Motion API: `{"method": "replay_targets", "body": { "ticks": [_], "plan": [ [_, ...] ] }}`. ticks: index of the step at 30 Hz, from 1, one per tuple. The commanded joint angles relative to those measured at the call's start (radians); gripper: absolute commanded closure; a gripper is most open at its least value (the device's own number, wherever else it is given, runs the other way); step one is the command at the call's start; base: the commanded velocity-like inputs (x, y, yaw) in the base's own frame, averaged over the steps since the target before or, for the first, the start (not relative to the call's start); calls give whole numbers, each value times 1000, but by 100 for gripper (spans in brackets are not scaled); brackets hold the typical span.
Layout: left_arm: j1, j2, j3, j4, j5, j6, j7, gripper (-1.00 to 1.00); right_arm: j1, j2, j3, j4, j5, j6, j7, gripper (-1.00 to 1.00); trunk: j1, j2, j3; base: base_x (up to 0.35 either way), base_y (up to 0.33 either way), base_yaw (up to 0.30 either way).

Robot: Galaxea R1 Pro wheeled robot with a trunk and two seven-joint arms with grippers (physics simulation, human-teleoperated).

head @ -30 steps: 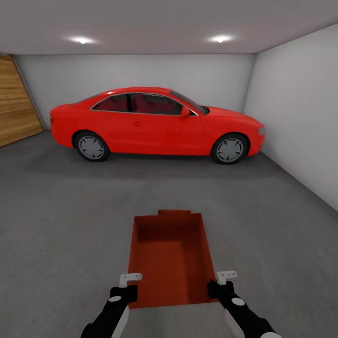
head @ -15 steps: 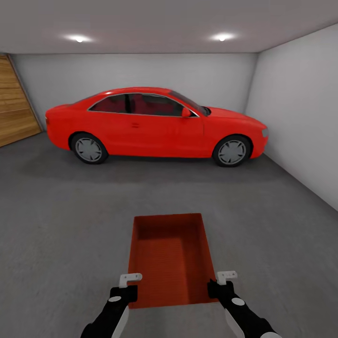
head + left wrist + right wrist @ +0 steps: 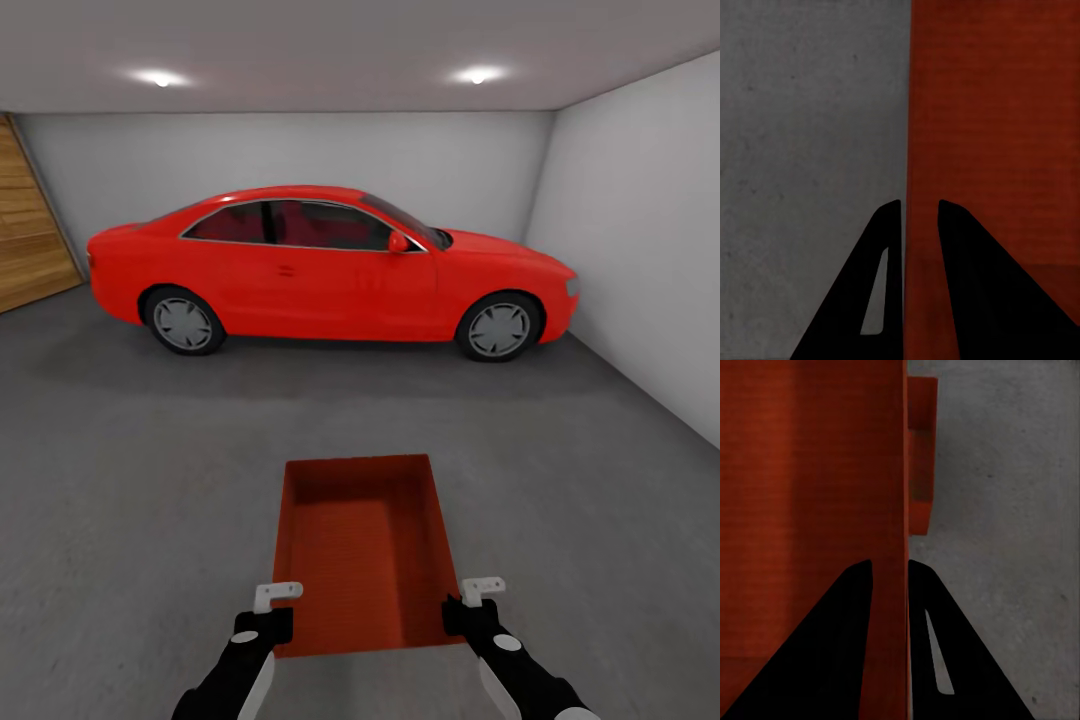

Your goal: Move the two storage containers from the living room to the garage. In the garage, place one container on the floor and stack the other container on top of it (either order is fine).

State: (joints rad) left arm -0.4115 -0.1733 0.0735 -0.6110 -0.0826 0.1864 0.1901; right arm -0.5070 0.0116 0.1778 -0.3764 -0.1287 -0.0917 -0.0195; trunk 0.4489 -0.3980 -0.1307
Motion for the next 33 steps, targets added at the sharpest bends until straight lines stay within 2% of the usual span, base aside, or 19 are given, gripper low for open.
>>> {"method": "replay_targets", "body": {
  "ticks": [1, 33],
  "plan": [
    [-1, -1, 12, -9, -14, 7, 2, 100, -1, -4, 19, 2, -15, -4, 4, 100, 1, -2, -2, 329, 0, 0],
    [-1, -1, 11, -9, -14, 7, 2, 100, -1, -4, 20, 2, -16, -5, 4, 100, 1, -2, -2, 329, 0, 0]
  ]
}}
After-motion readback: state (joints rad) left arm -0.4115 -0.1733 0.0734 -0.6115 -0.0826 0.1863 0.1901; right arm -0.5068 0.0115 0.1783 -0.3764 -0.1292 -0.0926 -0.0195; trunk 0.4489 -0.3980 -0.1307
